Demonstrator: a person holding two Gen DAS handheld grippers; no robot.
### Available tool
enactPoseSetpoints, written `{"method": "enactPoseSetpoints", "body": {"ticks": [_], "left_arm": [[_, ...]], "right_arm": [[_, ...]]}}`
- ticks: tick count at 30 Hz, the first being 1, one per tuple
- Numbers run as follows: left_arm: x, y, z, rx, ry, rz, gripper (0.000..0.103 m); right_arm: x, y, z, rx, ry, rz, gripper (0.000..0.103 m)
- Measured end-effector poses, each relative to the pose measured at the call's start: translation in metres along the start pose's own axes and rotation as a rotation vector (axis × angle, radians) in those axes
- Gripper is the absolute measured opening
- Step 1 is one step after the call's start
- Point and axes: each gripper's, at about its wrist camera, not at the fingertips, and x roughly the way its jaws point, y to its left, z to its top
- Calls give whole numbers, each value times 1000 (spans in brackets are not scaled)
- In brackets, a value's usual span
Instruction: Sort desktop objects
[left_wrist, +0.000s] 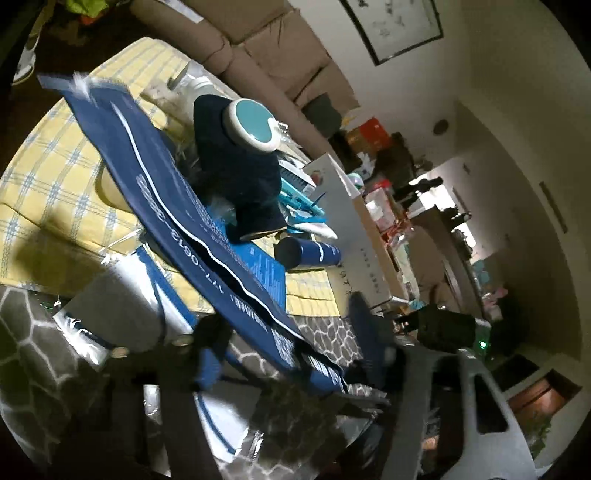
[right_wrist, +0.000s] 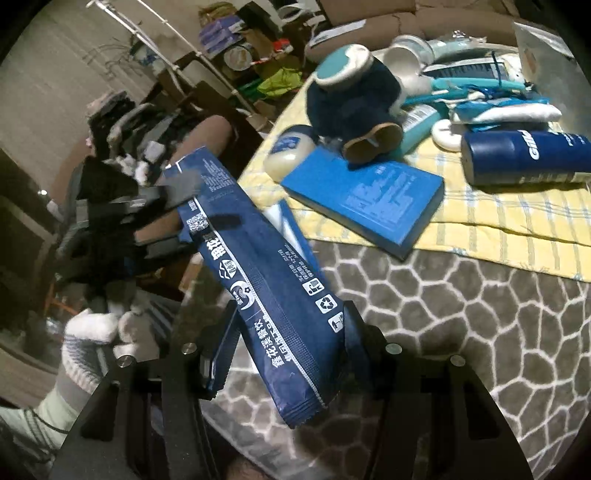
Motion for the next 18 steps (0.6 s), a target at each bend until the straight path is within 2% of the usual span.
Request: {"method": "enactPoseSetpoints", "body": {"ticks": [3, 6, 8, 9, 10, 12, 14, 15, 18], "left_arm": [[7, -9, 2, -10, 12, 70, 43], [6, -17, -1, 39, 31, 173, 44], [4, -18, -5, 56, 33, 175, 59], [2, -17, -7, 48, 32, 143, 75], [-1, -14, -8, 27, 13, 92, 86], [-8, -8, -11, 1, -28, -33, 91], [-15, 0, -11, -14, -74, -200, 97], [-14, 3, -9, -23, -80, -248, 102], [-8, 11, 1, -65, -72, -366, 102]], "right_arm": [[-1, -3, -1, 17, 7, 7, 56], [-2, -19, -8, 129, 20, 118, 56], [3, -37, -13, 271, 28, 252, 56], [6, -45, -17, 328, 28, 320, 56], [10, -52, -21, 384, 31, 399, 56], [16, -61, -27, 463, 37, 507, 56], [22, -66, -34, 534, 43, 609, 56], [23, -68, -36, 552, 41, 642, 56], [27, -67, -41, 591, 44, 773, 57]]}}
